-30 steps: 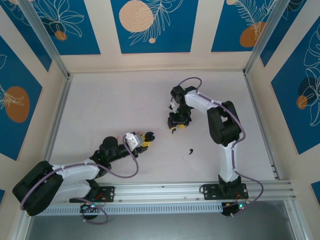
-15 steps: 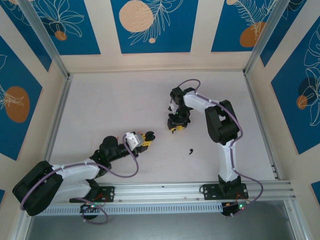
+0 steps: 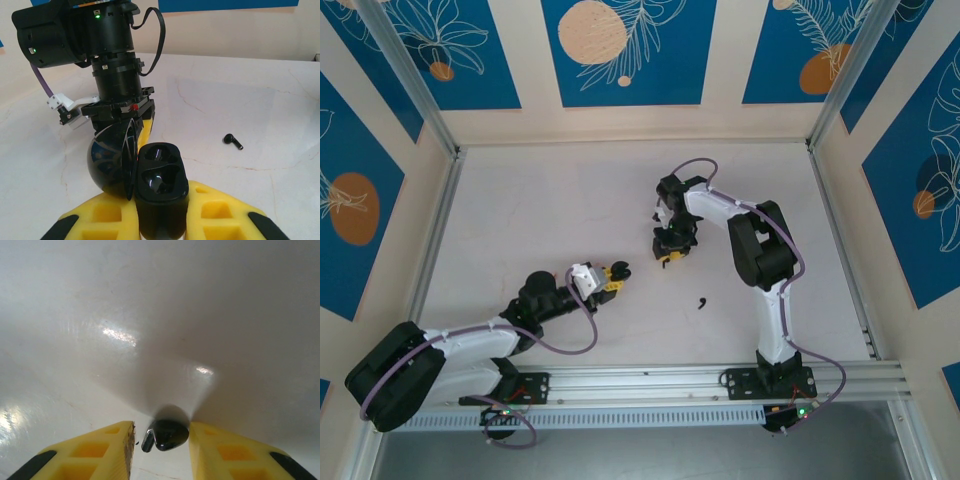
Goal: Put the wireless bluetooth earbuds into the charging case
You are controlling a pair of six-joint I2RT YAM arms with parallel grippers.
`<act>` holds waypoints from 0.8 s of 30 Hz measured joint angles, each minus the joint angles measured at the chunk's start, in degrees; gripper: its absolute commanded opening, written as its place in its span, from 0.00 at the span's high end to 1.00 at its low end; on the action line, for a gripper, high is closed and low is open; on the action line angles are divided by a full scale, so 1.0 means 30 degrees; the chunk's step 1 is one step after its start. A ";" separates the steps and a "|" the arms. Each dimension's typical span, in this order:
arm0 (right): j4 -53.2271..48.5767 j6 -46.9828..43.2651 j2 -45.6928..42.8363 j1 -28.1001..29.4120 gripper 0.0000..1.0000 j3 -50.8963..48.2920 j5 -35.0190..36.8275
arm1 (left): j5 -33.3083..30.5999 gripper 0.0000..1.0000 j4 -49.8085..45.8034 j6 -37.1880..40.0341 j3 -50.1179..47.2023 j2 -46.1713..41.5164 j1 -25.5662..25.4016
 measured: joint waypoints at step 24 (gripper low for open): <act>0.1071 0.0576 -0.0678 0.0423 0.76 -0.1209 0.1282 | 0.0277 0.85 -0.0474 0.0313 0.0466 0.1413 0.0000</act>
